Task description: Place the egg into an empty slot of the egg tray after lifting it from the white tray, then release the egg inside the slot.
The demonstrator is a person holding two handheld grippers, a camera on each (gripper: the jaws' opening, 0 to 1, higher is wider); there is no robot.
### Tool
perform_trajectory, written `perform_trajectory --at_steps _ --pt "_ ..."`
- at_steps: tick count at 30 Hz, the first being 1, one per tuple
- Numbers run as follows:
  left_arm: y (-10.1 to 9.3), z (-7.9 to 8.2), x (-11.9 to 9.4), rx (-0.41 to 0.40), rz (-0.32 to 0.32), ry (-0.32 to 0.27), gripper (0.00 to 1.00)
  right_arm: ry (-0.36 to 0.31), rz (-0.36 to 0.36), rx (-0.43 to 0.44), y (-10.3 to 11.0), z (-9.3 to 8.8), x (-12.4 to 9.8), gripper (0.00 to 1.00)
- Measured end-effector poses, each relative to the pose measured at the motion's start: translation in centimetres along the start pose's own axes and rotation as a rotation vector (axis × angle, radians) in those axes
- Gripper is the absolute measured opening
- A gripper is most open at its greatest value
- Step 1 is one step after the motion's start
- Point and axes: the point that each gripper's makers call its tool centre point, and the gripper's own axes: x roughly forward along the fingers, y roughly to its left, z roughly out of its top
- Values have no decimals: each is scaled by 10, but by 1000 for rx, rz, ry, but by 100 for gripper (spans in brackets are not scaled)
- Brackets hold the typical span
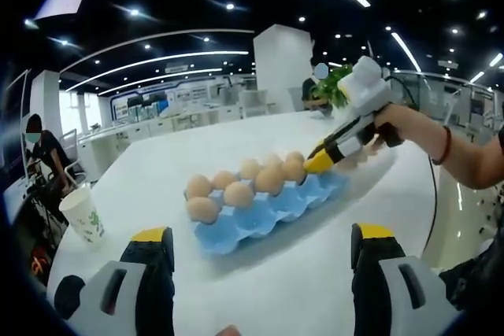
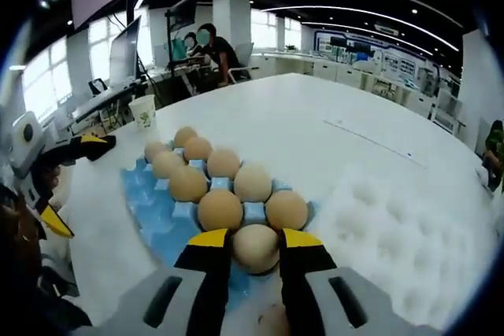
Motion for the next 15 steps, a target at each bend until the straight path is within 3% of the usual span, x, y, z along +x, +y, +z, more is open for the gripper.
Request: perform_trajectory --at_steps 8,9,15 --pt "-5 2 1 -4 -16 -14 95 -30 -5 15 -1 1 -4 25" --pt "-5 2 0 -3 -16 -15 95 -66 -20 19 -3 7 -7 26" --pt "-5 6 -1 -13 -13 -32 96 -107 -42 50 -6 9 -15 32"
